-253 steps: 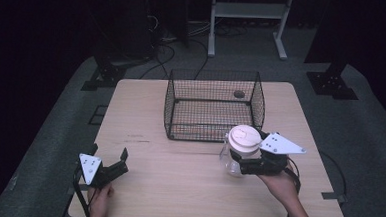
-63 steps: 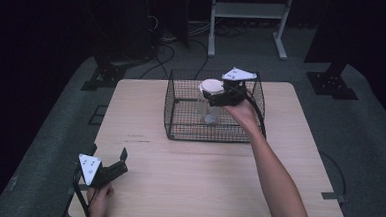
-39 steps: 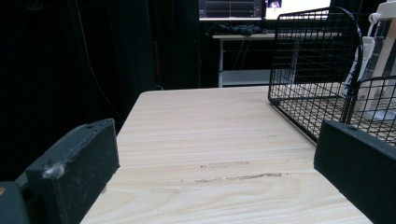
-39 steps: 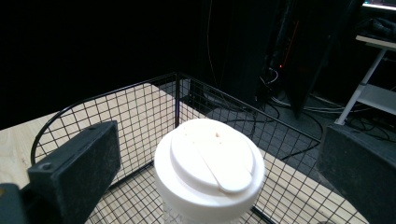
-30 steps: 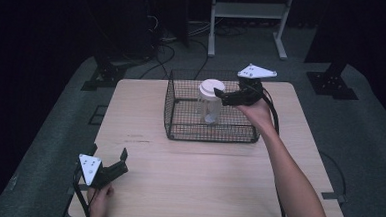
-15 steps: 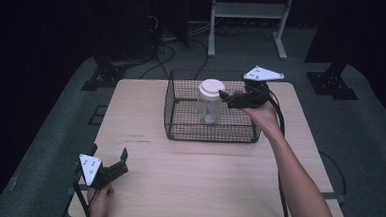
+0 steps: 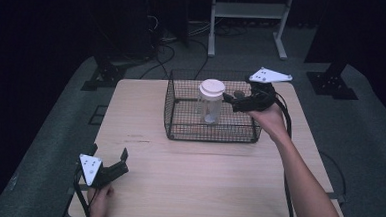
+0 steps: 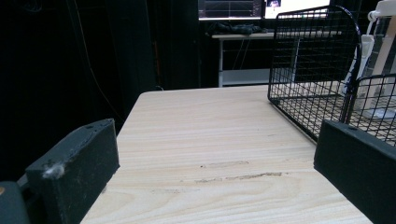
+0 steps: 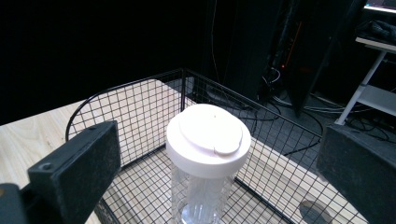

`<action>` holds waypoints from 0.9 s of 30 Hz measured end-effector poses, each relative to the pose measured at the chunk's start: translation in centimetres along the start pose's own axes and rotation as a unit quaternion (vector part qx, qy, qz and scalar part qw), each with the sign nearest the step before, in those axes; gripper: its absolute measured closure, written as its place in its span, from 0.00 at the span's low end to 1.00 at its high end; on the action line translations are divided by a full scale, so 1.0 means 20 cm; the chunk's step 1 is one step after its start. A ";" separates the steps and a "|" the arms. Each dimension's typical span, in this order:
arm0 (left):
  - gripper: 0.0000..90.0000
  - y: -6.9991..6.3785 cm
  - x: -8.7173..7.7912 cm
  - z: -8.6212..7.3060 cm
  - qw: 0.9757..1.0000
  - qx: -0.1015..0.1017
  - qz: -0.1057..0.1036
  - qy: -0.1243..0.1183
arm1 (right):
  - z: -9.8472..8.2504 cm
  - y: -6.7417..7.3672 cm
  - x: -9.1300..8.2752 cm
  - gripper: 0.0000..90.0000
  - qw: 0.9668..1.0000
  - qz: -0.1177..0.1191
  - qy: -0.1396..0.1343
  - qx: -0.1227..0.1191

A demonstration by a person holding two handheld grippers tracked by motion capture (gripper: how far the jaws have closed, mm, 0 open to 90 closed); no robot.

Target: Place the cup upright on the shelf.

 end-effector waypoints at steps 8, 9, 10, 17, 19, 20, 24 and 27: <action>0.00 0.00 0.00 0.00 1.000 0.002 0.000 0.001 | 0.00 0.01 -0.06 0.00 1.000 0.001 -0.005 -0.004; 0.00 0.00 0.00 0.00 1.000 0.002 0.000 0.001 | 0.00 0.01 -0.07 0.00 1.000 0.000 -0.006 -0.001; 0.00 0.00 0.00 0.00 1.000 0.002 0.000 0.000 | -0.02 0.00 -0.08 0.00 1.000 0.002 -0.008 0.002; 0.00 0.00 0.00 0.00 1.000 0.004 0.001 0.000 | -0.10 -0.04 -0.13 0.00 1.000 -0.008 -0.002 0.011; 0.00 0.00 0.00 0.00 1.000 0.004 0.001 0.000 | -0.13 -0.05 -0.14 0.00 1.000 -0.010 -0.002 0.012; 0.00 0.00 0.00 0.00 1.000 0.004 0.001 0.001 | -0.14 -0.06 -0.15 0.00 1.000 -0.011 -0.001 0.014; 0.00 0.00 0.00 0.00 1.000 0.004 0.001 0.001 | -0.18 -0.08 -0.18 0.00 1.000 -0.015 0.001 0.016; 0.00 0.00 0.00 0.00 1.000 0.005 0.001 0.001 | -0.20 -0.08 -0.21 0.00 1.000 -0.016 0.000 0.018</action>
Point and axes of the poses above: each handheld gripper's, and its own axes: x roughly forward along the jaws, z roughly out of its top, y roughly to its left, the point moved 5 cm from there along x, roughly forward along the jaws, and after that the axes turned 4 degrees about x, right-handed, at the moved point
